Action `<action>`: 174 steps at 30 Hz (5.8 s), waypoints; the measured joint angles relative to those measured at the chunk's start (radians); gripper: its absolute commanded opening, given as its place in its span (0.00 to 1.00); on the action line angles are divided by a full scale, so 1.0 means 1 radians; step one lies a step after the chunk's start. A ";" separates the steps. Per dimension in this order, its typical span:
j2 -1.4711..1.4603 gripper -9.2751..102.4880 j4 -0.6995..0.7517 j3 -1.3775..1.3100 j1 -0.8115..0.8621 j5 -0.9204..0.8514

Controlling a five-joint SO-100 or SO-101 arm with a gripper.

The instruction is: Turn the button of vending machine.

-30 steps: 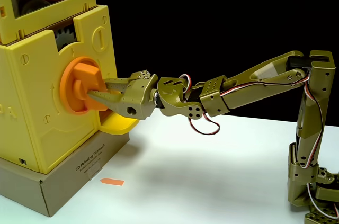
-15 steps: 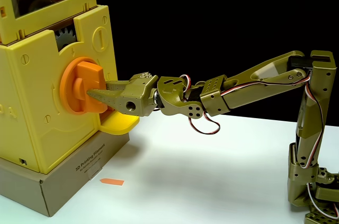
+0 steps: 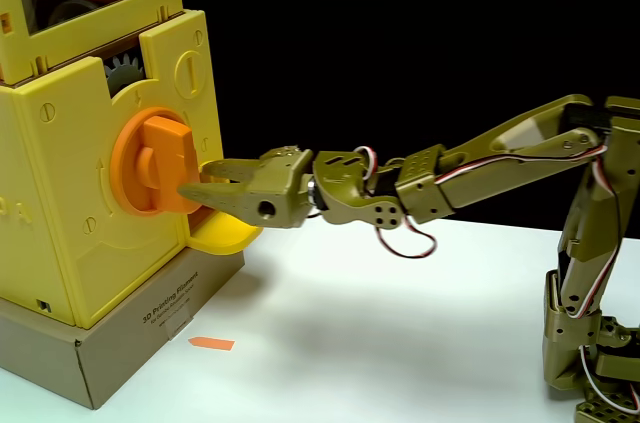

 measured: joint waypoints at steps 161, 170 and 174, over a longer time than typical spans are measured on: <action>-0.083 0.22 0.104 -0.219 0.098 0.017; -0.003 0.34 0.054 -0.172 0.064 0.060; 0.067 0.32 0.048 -0.083 0.034 0.074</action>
